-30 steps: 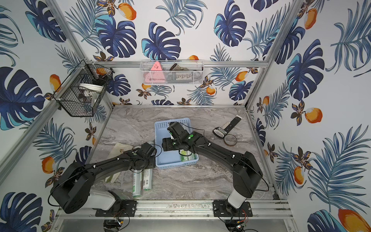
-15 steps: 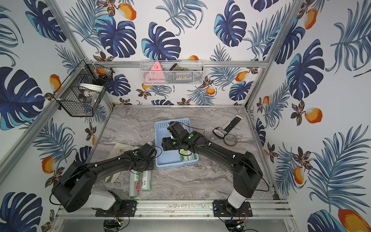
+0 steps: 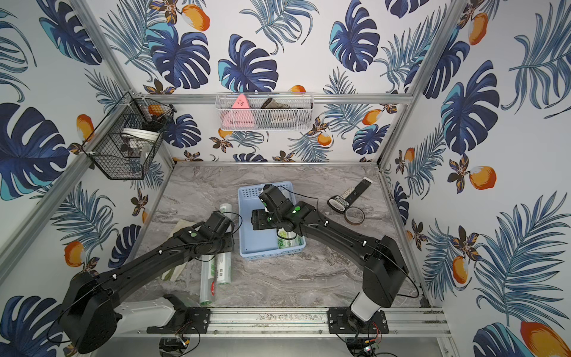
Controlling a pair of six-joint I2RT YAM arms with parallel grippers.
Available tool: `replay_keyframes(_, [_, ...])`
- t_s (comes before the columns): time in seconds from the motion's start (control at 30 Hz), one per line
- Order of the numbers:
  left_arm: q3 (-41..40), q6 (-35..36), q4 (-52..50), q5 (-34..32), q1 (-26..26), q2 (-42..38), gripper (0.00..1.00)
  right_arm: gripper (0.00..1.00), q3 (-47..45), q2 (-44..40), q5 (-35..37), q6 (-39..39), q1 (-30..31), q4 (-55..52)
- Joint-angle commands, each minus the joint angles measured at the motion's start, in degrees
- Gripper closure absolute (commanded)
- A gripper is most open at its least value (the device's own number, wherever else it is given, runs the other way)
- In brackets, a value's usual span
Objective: Put the plastic wrap into the basket
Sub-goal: Pick up the plastic wrap from the center of the board, then place the plastic wrap in the basket.
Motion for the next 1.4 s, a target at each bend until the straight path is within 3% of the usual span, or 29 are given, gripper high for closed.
replay_keyframes(0.0, [3.93, 0.23, -2.77, -0.77, 0.05, -1.88, 0.68, 0.20, -0.32, -1.20, 3.37, -0.11, -0.08, -0.93])
replay_keyframes(0.27, [13.10, -1.40, -1.16, 3.10, 0.06, -0.90, 0.68, 0.19, -1.78, -3.97, 5.56, 0.92, -1.98, -0.76])
replay_keyframes(0.47, [17.27, -4.22, 3.74, 7.71, -0.09, 5.52, 0.68, 0.19, -2.75, -6.03, 6.91, 1.14, -3.61, -1.13])
replay_keyframes(0.8, [22.90, -8.46, 9.76, 9.70, -0.98, 17.88, 0.68, 0.18, -4.98, -8.79, 8.11, 1.57, -7.34, -1.32])
replay_keyframes(1.0, [25.17, -10.04, 11.76, 10.58, -1.24, 24.49, 0.68, 0.18, -4.91, -7.77, 7.29, 1.00, -8.67, -0.72])
replay_keyframes(1.07, [25.11, -10.09, 13.29, 10.81, -1.20, 25.75, 0.68, 0.14, -4.87, -7.24, 6.70, 1.47, -9.08, -0.53])
replay_keyframes(1.37, [27.58, -5.14, 13.94, 11.03, -0.88, 31.88, 0.67, 0.13, -7.96, -6.03, -0.74, 4.28, -11.77, 3.35])
